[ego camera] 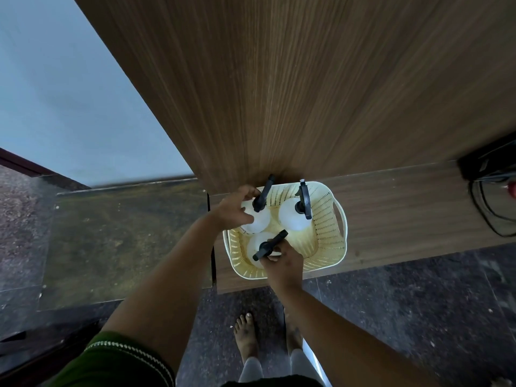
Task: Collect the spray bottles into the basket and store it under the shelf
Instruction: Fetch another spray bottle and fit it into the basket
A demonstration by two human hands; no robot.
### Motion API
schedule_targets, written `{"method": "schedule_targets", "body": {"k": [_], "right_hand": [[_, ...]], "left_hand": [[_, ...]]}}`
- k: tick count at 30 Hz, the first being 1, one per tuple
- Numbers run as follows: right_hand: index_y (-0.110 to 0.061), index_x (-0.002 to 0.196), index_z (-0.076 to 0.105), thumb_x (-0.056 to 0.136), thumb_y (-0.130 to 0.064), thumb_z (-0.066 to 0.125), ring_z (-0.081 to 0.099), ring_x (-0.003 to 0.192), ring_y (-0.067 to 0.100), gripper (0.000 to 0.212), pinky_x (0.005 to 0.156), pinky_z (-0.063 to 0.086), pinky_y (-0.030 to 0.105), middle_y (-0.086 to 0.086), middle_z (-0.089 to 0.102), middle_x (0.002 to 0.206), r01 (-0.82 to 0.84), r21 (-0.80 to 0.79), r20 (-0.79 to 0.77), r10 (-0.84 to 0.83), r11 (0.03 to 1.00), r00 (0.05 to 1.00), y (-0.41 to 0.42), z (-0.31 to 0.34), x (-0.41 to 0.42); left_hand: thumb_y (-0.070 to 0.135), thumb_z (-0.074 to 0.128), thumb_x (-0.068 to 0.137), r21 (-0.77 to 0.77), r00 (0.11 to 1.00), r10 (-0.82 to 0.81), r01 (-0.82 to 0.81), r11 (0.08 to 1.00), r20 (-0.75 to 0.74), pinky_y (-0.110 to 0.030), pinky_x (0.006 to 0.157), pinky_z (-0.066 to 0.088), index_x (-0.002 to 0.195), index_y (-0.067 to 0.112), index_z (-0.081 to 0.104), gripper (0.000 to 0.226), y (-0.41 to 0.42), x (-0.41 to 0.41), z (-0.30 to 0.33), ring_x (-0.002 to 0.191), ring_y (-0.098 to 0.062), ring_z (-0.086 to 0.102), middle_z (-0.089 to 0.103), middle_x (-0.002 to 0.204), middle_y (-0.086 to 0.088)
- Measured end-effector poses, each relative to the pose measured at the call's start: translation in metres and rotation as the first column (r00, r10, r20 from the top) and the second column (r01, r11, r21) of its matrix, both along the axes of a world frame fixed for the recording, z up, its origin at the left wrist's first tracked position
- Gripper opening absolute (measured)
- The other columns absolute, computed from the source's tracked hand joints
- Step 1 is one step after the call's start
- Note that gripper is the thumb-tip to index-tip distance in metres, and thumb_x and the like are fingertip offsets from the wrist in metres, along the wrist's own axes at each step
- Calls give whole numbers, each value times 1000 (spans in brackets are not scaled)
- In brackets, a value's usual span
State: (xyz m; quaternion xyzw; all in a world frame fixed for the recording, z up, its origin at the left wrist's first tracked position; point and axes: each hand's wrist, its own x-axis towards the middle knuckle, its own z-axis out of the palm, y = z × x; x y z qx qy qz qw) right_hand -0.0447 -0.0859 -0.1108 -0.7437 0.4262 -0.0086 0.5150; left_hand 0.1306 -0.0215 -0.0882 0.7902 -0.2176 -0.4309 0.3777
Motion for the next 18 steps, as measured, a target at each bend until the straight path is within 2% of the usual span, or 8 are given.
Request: {"method": "schedule_targets", "body": {"k": [3,5,6,8,11,13,18], "right_hand": [[-13,100,67,75,-19,76,67,70,12,27,71,58,27,-4,65,85,-6,2,4,6,1000,1000,1,3,1],[-13,100,66,75,-18,76,66,72,12,27,72,58,28,-3,65,86,-3,24,-2,3,1000,1000,3,4,0],[-12,100,66,75,-18,76,67,72,13,27,74,59,30,-3,65,87,-6,25,-5,6,1000,1000,4,4,0],[-11,99,66,75,-19,76,69,74,16,26,74,59,31,-3,65,85,-20,10,-13,20,1000,1000,4,4,0],[-11,97,67,75,-21,76,70,75,16,26,72,58,28,-3,66,83,-19,8,-17,19,1000,1000,3,5,1],[-11,97,67,75,-21,76,71,75,16,26,72,58,26,-1,68,84,-12,7,-10,12,1000,1000,3,7,3],[-8,93,67,73,-18,78,70,75,20,25,71,58,27,6,70,88,-10,-13,-3,10,1000,1000,8,6,7]], "left_hand": [[36,78,73,92,996,-6,-3,996,90,-32,95,43,116,23,55,51,-7,-2,6,119,-14,51,57,126,4],[57,70,74,159,969,-24,-16,987,246,-30,85,46,106,20,56,51,-16,-6,9,103,-15,57,62,112,4],[58,65,78,191,943,-55,-10,981,327,-31,80,47,102,17,55,49,-20,-7,9,98,-18,59,64,106,1],[43,61,87,193,909,-67,-16,981,412,-32,73,44,97,13,53,33,-23,-7,9,95,-26,60,65,97,-7],[27,59,90,148,925,19,-81,986,380,-30,74,41,94,14,54,14,-18,-5,12,97,-28,58,64,95,-11],[28,59,90,159,927,39,-105,982,374,-34,78,43,95,14,54,16,-13,-5,11,100,-28,55,65,97,-13],[28,55,93,193,913,-28,-56,980,406,-34,84,40,110,10,57,25,-10,-7,8,109,-33,53,66,107,-15]]}}
